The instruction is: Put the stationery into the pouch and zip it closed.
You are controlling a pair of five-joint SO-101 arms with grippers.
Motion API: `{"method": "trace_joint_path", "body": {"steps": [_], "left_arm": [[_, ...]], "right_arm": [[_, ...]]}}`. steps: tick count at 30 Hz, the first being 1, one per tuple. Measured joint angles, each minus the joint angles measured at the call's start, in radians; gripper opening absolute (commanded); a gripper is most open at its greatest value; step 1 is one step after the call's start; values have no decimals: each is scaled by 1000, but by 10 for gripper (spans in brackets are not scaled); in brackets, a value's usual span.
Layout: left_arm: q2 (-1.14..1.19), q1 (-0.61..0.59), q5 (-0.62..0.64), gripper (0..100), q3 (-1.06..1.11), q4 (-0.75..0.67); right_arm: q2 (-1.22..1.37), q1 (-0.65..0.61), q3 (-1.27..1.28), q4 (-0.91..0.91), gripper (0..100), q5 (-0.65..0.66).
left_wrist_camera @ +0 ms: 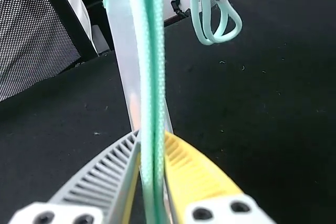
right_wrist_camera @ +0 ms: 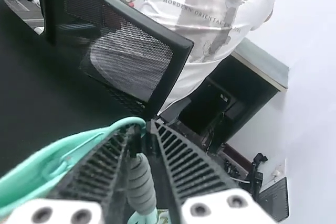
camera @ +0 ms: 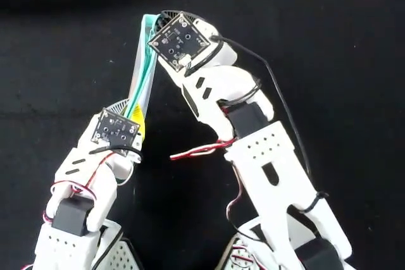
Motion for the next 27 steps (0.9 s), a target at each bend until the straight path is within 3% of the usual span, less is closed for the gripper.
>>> {"method": "trace_joint_path", "body": {"steps": [15,23,27], "left_arm": [[0,46,0,30,2,8],[0,48,0,34,0,23],[0,38,0,130,-21,37]], "right_arm": [[103,57,-91,80,12,-3],[-143,8,28,140,12,-3],[-295,-34,135,140,12,-3]]}}
